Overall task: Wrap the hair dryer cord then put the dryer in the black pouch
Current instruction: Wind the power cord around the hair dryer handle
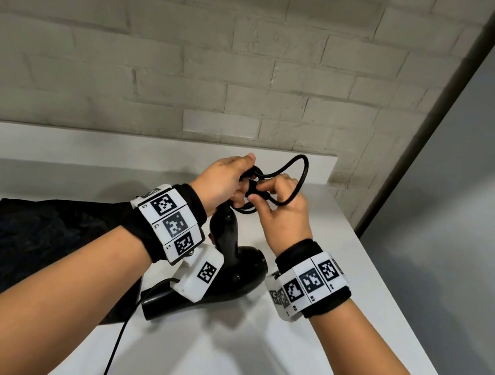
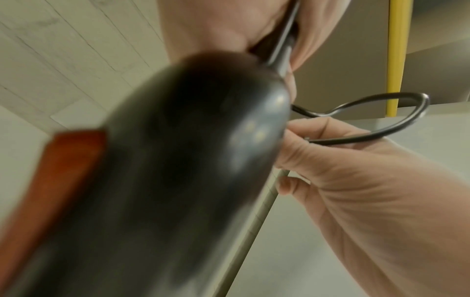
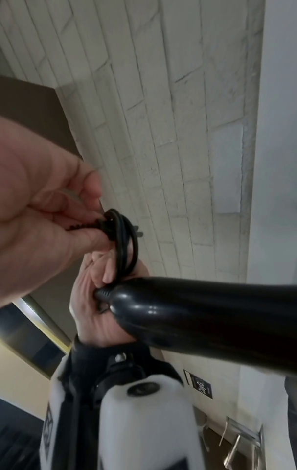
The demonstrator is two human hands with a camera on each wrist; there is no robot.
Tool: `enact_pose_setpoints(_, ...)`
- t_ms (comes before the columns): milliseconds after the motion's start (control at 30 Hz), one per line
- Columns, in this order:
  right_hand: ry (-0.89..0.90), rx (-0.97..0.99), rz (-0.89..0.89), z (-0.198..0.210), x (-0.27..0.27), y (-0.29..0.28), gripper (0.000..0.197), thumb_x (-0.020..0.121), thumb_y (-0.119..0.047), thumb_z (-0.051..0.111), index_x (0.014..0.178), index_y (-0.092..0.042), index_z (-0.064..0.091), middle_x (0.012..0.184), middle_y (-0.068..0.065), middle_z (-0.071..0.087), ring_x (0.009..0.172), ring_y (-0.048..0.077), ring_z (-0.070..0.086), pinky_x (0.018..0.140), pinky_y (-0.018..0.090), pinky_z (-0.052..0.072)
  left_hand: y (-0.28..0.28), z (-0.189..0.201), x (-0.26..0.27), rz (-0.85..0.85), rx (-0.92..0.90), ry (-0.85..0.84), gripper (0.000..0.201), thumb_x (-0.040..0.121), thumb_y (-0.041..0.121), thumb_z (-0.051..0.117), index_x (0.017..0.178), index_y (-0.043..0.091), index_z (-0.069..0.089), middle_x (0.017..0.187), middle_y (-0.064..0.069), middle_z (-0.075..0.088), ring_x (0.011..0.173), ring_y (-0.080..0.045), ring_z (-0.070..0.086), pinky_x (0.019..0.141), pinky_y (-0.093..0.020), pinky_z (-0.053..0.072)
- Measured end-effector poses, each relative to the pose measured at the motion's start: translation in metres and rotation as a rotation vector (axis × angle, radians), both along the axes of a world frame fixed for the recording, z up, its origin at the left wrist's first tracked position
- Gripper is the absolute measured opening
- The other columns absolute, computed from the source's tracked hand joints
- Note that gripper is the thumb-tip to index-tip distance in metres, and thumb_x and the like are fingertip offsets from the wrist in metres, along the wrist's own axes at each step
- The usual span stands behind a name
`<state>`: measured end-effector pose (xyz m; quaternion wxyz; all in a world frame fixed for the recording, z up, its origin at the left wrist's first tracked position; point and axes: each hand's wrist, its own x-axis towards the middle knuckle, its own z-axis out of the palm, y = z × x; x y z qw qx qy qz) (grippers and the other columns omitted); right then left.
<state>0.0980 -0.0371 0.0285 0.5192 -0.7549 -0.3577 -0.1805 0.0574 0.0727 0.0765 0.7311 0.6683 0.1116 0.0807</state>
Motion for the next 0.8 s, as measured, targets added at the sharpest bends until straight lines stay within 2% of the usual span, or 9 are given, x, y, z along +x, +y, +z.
enact_pose_setpoints(100,0.065,-0.109,-0.014,0.004,-0.002,0.003,0.009,0.073,0.002,0.065,0.082,-0.001,0.064,0.088,0.0,0.05,0.088,0.012,0.045,0.075,-0.001,0.034,0.0,-0.001,0.0,-0.015,0.002,-0.012,0.038,0.099,0.029,0.035,0.064,0.013,0.036,0.035,0.008,0.027,0.028,-0.006,0.021,0.037,-0.015,0.023)
enact_pose_setpoints(233,-0.043,-0.127,-0.073,0.004,-0.005,0.008,0.006,0.073,0.002,0.06,0.078,0.0,0.057,0.084,0.002,0.042,0.073,0.009,0.041,0.07,0.012,0.038,0.0,-0.001,0.0,-0.045,-0.006,-0.023,0.037,0.099,0.028,0.034,0.064,0.015,0.033,0.036,0.009,0.028,0.028,-0.006,0.021,0.036,-0.015,0.023)
enact_pose_setpoints(300,-0.039,-0.079,-0.119,0.002,-0.003,0.009,0.015,0.072,0.001,0.059,0.085,0.002,0.052,0.088,0.004,0.038,0.067,0.002,0.038,0.07,0.004,0.036,-0.001,-0.001,-0.001,-0.058,-0.004,-0.017,0.037,0.099,0.028,0.034,0.064,0.015,0.033,0.035,0.009,0.028,0.028,-0.006,0.021,0.036,-0.015,0.022)
enact_pose_setpoints(367,-0.028,-0.053,-0.108,0.002,0.0,0.009,0.027,0.071,-0.001,0.058,0.096,0.004,0.049,0.095,0.009,0.04,0.074,-0.001,0.042,0.072,-0.003,0.033,-0.002,-0.001,-0.001,-0.068,0.001,-0.016,0.038,0.099,0.027,0.034,0.063,0.015,0.033,0.033,0.01,0.027,0.028,-0.005,0.021,0.036,-0.016,0.021)
enact_pose_setpoints(500,0.049,-0.155,0.093,-0.003,0.007,0.012,0.044,0.073,-0.002,0.045,0.117,0.0,0.046,0.104,0.014,0.058,0.092,0.02,0.06,0.083,0.019,0.047,-0.004,-0.001,-0.001,-0.082,-0.024,-0.011,0.036,0.099,0.027,0.035,0.064,0.016,0.037,0.033,0.01,0.026,0.027,-0.004,0.021,0.036,-0.017,0.02)
enact_pose_setpoints(567,0.188,-0.114,0.231,-0.002,0.01,0.014,0.045,0.077,0.007,0.041,0.119,-0.008,0.042,0.1,0.009,0.06,0.082,0.008,0.063,0.079,0.018,0.051,-0.003,-0.001,-0.001,-0.064,-0.026,-0.012,0.036,0.099,0.027,0.036,0.064,0.016,0.038,0.034,0.01,0.026,0.028,-0.005,0.021,0.037,-0.018,0.021)
enact_pose_setpoints(633,0.265,-0.097,0.303,0.0,0.012,0.012,0.042,0.08,0.012,0.039,0.109,-0.017,0.046,0.101,0.012,0.059,0.073,-0.005,0.062,0.073,0.01,0.05,-0.001,-0.001,-0.001,-0.054,-0.02,-0.011,0.037,0.098,0.027,0.036,0.063,0.016,0.036,0.034,0.01,0.026,0.028,-0.005,0.021,0.037,-0.017,0.021)
enact_pose_setpoints(733,0.351,-0.057,0.367,0.002,0.01,0.005,0.036,0.08,0.019,0.038,0.112,0.003,0.043,0.084,-0.001,0.059,0.065,-0.011,0.061,0.064,0.004,0.046,-0.001,0.0,-0.001,-0.063,-0.006,0.011,0.04,0.098,0.03,0.037,0.061,0.014,0.036,0.033,0.01,0.027,0.027,-0.005,0.021,0.036,-0.016,0.022)
enact_pose_setpoints(800,0.368,-0.047,0.348,0.0,0.01,0.001,0.033,0.079,0.009,0.048,0.112,0.002,0.046,0.08,-0.006,0.059,0.069,-0.007,0.062,0.068,0.008,0.047,-0.002,0.0,-0.002,-0.067,0.008,0.026,0.039,0.098,0.031,0.038,0.064,0.012,0.04,0.032,0.01,0.029,0.027,-0.005,0.023,0.036,-0.015,0.023)
